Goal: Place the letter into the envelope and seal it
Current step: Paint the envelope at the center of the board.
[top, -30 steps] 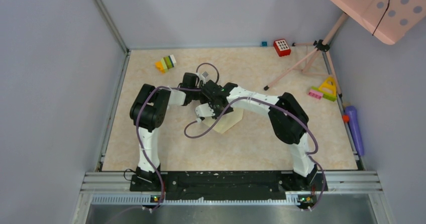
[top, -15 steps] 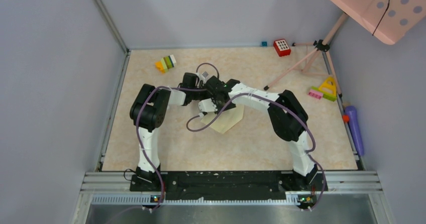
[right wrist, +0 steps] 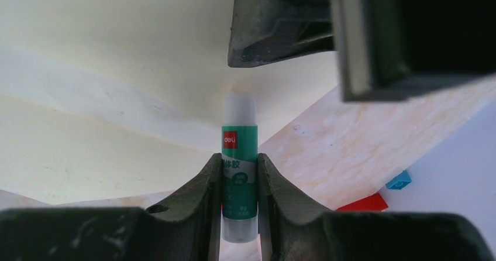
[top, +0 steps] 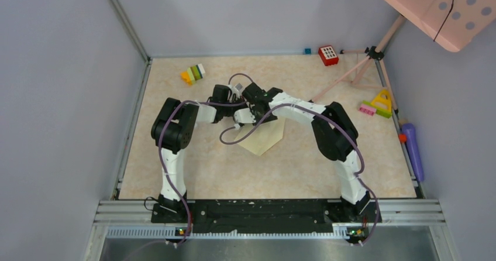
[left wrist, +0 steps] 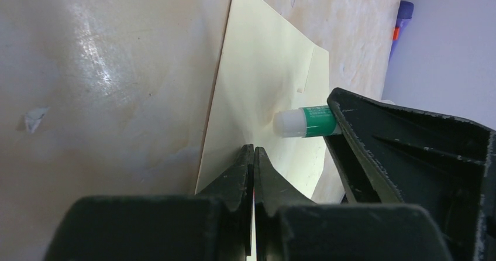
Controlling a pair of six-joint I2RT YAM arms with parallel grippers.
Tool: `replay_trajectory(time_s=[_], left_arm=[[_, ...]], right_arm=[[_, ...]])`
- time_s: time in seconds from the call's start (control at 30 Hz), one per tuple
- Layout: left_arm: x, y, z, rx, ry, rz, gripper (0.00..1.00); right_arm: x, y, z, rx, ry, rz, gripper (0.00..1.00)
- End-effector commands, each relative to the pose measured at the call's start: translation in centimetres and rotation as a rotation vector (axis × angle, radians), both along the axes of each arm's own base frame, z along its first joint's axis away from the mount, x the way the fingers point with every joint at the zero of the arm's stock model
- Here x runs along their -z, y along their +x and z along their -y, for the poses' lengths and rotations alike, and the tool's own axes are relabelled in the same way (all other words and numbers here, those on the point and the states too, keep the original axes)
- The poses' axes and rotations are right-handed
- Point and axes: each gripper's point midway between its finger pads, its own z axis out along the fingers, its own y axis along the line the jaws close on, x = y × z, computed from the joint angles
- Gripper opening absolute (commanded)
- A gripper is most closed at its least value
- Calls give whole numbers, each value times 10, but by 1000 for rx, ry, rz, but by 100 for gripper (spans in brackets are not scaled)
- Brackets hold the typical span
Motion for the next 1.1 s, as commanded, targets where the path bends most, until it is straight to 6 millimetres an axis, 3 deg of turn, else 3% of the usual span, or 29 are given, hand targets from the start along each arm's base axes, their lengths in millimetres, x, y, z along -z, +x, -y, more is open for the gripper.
replay_trajectory(time_s=[0.0, 0.1, 0.2, 0.4, 0.5, 0.67, 0.8, 1.07], left_arm=[[35, -9, -13, -28, 112, -61, 7], [27, -6, -12, -22, 92, -45, 27], [7, 0, -10, -15, 68, 9, 54], [-51, 11, -12, -8, 0, 147, 83], [-86, 16, -11, 24, -54, 221, 88], [-147, 11, -7, 190, -106, 402, 91], [-177, -12, -6, 397, -127, 468, 93], [-243, -64, -4, 625, -337, 565, 94]], right_arm=[[-40, 5, -9, 25, 108, 22, 0], [-62, -18, -8, 28, 197, -25, 0], [-77, -42, -3, 39, 280, -62, 0], [-113, -94, 10, 58, 471, -113, 0], [-137, -115, 16, 24, 591, -113, 0], [-172, -132, 21, -29, 798, -145, 0], [-188, -144, 13, -87, 961, -168, 0], [-197, -166, -4, -167, 1033, -307, 0]])
